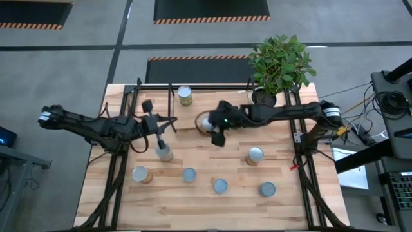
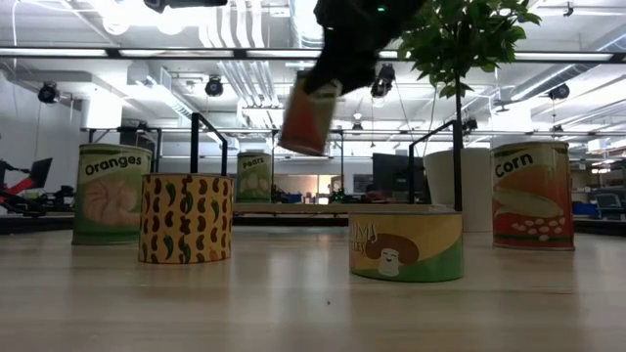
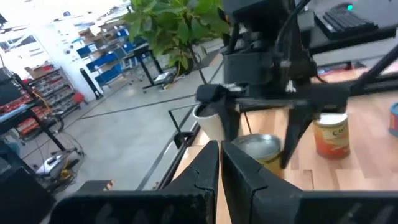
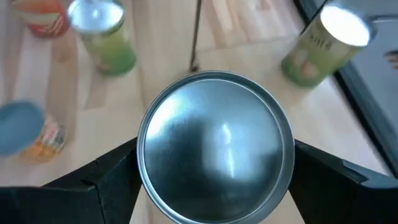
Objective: Pick and place cans onto a shelf
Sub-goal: Put the canned green beans on the shelf
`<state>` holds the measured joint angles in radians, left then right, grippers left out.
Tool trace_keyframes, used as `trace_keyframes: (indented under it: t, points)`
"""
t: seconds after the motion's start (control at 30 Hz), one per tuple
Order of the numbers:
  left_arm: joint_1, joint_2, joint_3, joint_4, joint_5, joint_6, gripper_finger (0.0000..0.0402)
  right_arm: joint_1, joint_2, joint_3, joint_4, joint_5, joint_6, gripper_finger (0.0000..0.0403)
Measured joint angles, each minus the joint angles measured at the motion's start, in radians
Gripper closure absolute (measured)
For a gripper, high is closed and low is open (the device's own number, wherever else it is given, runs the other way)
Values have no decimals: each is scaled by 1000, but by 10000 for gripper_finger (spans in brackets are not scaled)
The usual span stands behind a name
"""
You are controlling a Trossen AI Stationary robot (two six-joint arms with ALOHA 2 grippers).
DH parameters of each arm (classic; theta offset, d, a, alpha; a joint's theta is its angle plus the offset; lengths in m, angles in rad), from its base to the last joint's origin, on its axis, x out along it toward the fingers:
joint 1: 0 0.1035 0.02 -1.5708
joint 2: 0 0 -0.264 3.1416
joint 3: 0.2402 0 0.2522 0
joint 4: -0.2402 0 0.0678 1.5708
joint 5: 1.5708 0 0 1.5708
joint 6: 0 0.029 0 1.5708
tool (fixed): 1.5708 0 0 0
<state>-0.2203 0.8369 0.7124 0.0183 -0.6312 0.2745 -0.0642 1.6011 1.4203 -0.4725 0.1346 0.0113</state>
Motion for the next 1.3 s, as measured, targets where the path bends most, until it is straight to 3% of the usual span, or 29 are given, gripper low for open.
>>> trace_keyframes:
  t: [0.27, 0.53, 0.87, 1.3]
  points:
    - [0, -80, -46, 14, 1, -28, 402, -83, 192, 198, -3, -4, -126, 79]
    - [0, -91, -54, 12, 4, -29, 402, -151, 336, 330, -16, -11, -146, 85]
    - [0, -91, -54, 12, 5, -26, 402, -180, 413, 407, -53, -73, -161, 76]
    - [0, -91, -54, 12, 7, -26, 402, -185, 407, 454, -103, -60, -140, 40]
